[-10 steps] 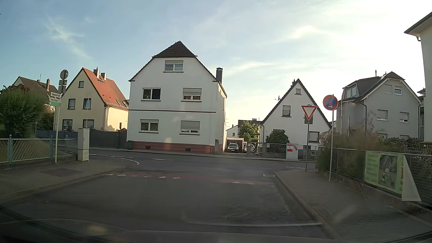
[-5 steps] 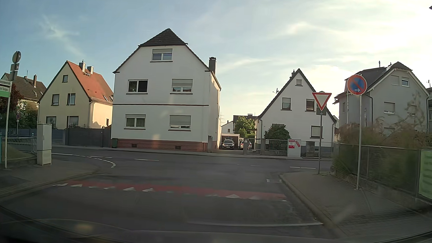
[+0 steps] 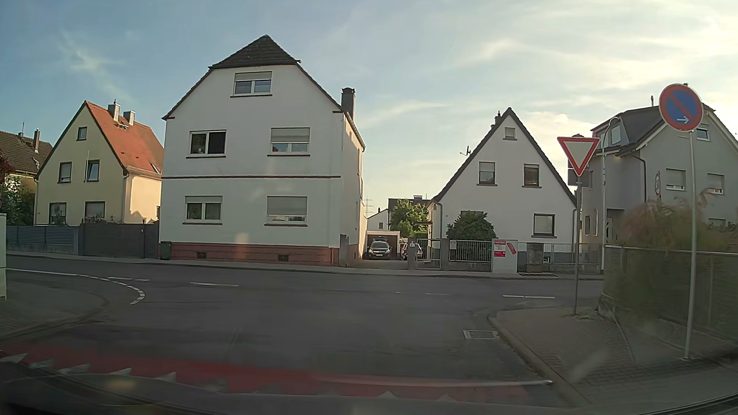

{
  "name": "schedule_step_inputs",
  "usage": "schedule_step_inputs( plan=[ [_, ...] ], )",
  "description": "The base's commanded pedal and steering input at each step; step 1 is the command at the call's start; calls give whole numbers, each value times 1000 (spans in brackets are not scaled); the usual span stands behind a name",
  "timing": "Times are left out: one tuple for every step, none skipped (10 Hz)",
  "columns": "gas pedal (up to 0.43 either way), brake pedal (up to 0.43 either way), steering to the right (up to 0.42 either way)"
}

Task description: Follow the waypoints while adhering to traffic rules and regulations

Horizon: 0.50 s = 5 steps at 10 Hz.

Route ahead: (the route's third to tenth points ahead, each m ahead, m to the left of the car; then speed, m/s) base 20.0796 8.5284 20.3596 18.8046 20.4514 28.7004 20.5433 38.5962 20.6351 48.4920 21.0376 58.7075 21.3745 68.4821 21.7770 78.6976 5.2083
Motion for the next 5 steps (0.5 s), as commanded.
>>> schedule_step_inputs(
  plan=[
    [0, 250, 32],
    [0, 250, 32],
    [0, 256, 32],
    [0, 256, 32],
    [0, 262, 32]
  ],
)
